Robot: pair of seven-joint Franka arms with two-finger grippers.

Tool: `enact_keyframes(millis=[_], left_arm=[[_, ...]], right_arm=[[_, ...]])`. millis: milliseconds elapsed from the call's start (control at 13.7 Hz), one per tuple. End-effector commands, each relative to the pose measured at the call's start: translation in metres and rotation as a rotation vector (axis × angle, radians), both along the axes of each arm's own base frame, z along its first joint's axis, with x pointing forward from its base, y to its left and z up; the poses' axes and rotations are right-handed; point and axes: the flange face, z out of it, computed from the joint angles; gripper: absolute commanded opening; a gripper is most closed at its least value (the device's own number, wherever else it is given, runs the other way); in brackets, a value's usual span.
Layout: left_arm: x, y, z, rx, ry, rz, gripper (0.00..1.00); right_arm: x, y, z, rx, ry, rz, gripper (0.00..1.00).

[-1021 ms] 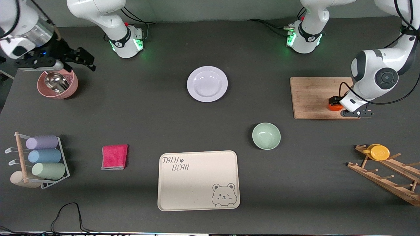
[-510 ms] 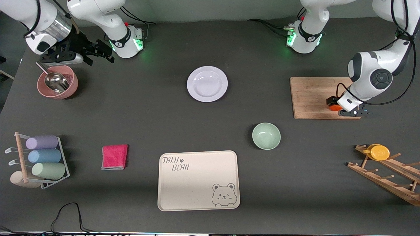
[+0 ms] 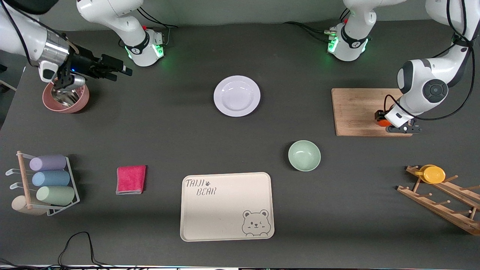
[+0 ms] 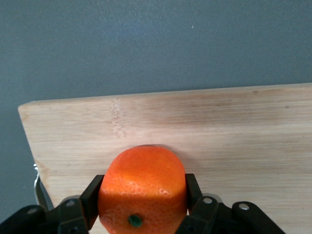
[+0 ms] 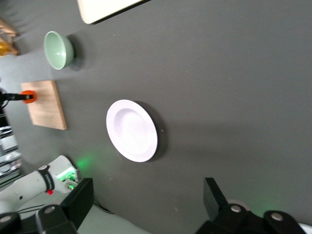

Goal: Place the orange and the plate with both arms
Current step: 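Carry the orange onto the white plate with the left gripper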

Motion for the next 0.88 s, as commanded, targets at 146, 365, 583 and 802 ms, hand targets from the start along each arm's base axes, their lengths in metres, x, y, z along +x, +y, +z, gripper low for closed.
enact_keyframes(millis=[146,365,583,802], left_arm=[[0.022,-0.038,0.07,0.014,0.013,0.079,0.07],[0.034,-0.106,0.097,-0.04,-0.02,0.18,0.07],[0.034,-0.206,0.123,-0.034,-0.016,0.279,0.07],[0.023,-0.296,0.146,-0.087,-0.039,0.371,0.07]], right_arm=[[-0.018,-0.006,-0.069,0.226,-0.045,0.001,1.0],[-0.024,-0.007,-0.124,0.36,-0.063,-0.021,1.0],[-0.026,-0.015,-0.186,0.434,-0.106,-0.001,1.0],[-0.038,-0.014,-0.236,0.501,-0.137,-0.03,1.0]])
